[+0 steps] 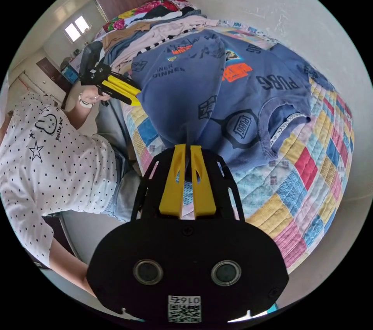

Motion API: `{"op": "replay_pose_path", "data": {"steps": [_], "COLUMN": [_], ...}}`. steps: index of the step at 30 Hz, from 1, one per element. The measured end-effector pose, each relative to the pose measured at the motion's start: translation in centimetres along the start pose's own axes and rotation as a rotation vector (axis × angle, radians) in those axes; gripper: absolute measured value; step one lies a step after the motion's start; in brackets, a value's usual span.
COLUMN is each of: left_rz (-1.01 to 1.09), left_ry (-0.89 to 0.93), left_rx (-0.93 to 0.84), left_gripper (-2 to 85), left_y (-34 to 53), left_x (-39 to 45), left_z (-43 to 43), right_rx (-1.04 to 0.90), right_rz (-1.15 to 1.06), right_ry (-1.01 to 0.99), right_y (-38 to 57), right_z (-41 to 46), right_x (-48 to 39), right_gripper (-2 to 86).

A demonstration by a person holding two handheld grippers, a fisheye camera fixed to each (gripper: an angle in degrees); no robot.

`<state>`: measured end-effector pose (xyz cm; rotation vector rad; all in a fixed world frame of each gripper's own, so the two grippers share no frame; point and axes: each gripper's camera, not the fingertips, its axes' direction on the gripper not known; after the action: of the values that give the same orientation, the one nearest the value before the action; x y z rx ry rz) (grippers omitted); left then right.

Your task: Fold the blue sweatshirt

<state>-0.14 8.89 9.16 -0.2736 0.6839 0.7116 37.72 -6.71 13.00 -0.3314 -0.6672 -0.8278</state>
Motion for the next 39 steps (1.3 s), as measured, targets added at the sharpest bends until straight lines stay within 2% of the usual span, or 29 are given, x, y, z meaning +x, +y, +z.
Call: {"op": "replay_pose_path", "data": {"steps": [4, 8, 11, 14, 19, 21, 23, 28, 31, 34, 39], "left_rz": [0.029, 0.002, -0.045, -0.082, -0.195, -0.244, -0.270, -0.270, -0.298, -0.301, -0.293], "left_ry": [0.008, 0.024, 0.028, -0.005, -0.186, -0.280, -0.324, -0.355, -0.342, -0.336, -0.322], "left_rx": [-0.011, -0.028, -0.071, -0.028, 0.077, 0.077, 0.036, -0.014, -0.066, -0.008, 0.019], "left_gripper": [0.6, 2.0, 5.5, 7.5, 6.7, 7.1, 7.6, 8.2, 7.9, 7.7, 7.5], "left_y": [0.1, 0.1, -0.1, 0.2, -2.9, -4.9, -6.5, -6.8, -6.3, -5.5, -5.4], "left_x": [-0.1, -0.6, -1.5, -3.0, -7.5, -9.1, -10.3, -10.5, -11.8, -12.7, -14.4], "left_z": [0.4, 1.4, 0.1, -2.4, -4.0, -3.0, -1.6, 2.2, 4.7, 5.2, 5.2], "right_rx": [0.068, -0.039, -0.008, 0.072, 0.276, 0.335, 0.362, 0.305, 0.223, 0.114, 0.068], "right_rz": [-0.036, -0.019, -0.014, -0.038, -0.043, 0.000, 0.014, 0.008, 0.009, 0.026, -0.021], "right_ry": [-0.024, -0.057, -0.091, -0.095, 0.074, 0.188, 0.212, 0.107, 0.142, 0.240, 0.249], "right_y": [0.6, 0.0, -1.1, -2.3, -7.7, -12.9, -17.4, -30.2, -36.9, -41.7, -45.5], "right_z": [-1.0, 2.3, 1.4, -1.1, -2.2, -0.2, 2.1, 9.9, 15.1, 19.3, 22.3], "right_x": [-0.6, -0.4, 0.1, 0.5, 1.9, 3.5, 4.7, 7.3, 8.2, 8.8, 8.7], "right_gripper": [1.4, 1.7, 3.0, 5.9, 7.6, 8.7, 10.5, 12.1, 12.6, 12.5, 3.1]}}
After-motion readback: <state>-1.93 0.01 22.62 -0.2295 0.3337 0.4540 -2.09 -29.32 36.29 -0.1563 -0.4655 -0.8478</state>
